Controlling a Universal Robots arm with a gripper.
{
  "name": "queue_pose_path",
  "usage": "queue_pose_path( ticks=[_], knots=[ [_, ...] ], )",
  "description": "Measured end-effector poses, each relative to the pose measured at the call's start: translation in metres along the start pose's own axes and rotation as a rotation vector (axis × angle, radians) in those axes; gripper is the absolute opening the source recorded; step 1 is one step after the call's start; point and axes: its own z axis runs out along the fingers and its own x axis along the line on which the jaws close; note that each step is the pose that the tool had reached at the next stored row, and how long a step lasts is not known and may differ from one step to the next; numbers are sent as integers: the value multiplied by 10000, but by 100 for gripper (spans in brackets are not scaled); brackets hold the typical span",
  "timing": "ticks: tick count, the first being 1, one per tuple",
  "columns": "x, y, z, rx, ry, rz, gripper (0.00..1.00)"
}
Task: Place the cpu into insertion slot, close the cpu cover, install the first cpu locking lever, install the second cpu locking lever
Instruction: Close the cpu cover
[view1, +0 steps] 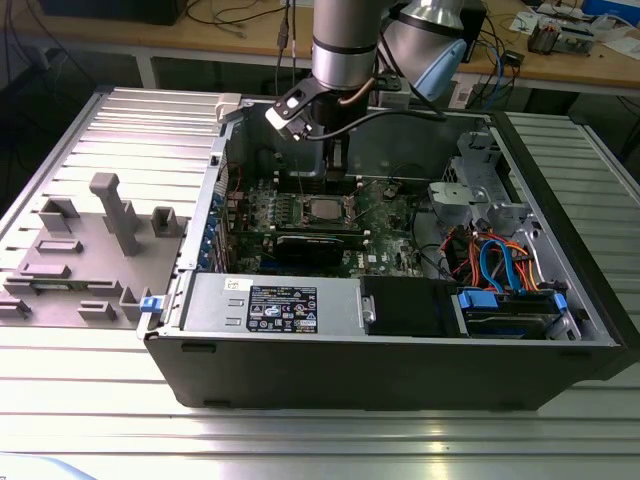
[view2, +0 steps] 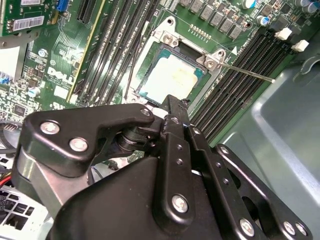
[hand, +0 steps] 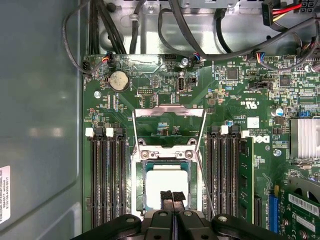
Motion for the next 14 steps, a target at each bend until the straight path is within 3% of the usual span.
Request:
queue_pose_path(
  ticks=[14],
  knots=[
    [-1, 1, -36, 0, -36, 0, 11]
  ],
)
